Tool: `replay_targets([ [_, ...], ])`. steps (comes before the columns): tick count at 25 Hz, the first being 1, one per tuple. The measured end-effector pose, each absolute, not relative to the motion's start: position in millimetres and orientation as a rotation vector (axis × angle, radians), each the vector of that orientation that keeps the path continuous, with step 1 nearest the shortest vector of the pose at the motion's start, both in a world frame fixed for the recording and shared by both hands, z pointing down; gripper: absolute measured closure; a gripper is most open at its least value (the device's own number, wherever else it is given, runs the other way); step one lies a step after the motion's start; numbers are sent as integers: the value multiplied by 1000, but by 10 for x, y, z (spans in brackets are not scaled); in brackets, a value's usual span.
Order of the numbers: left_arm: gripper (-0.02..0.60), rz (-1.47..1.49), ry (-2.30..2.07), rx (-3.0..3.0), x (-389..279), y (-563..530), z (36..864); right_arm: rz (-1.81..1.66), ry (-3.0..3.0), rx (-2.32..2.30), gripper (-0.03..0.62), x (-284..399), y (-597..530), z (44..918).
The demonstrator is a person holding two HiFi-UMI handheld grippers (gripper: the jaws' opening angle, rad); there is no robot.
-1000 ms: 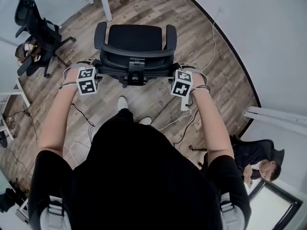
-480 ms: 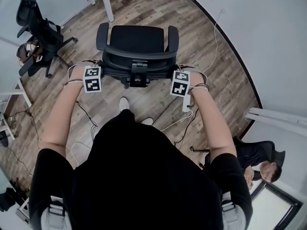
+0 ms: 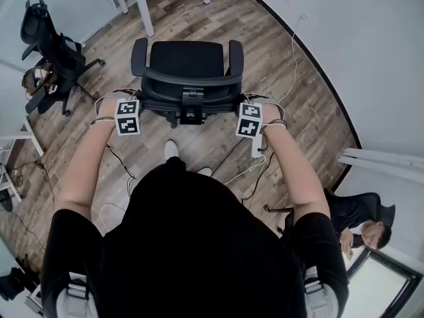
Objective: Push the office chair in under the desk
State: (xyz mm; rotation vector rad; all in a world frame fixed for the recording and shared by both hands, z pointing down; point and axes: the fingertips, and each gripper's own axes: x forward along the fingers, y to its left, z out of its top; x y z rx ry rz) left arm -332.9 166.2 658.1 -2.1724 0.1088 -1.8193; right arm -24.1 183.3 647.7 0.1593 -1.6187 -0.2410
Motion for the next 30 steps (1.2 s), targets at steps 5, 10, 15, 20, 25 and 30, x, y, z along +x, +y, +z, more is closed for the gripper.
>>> replay_targets([
  [5,517,-1817,82,-2173,-3296,1642,6594,-269,-1632,174,502,-217,1816,6489],
  [10,518,-1806,87,-2170,-3275,1532,6600,-296,-1619,186,510,-193,1724,6502],
  [15,518,-1796,90,-2166,-3265,1360,6615,-326,-1609,207,519,-177,1561,6535],
  [20,518,-1780,80,-2160,-3240,1252,6681,-322,-1599,204,519,-150,1482,6596],
  [25,520,-1774,63,-2167,-3213,851,6592,-322,-1593,216,519,-119,1068,6489],
  [30,520,-1774,57,-2171,-3176,618,6608,-325,-1601,223,519,-92,849,6503],
])
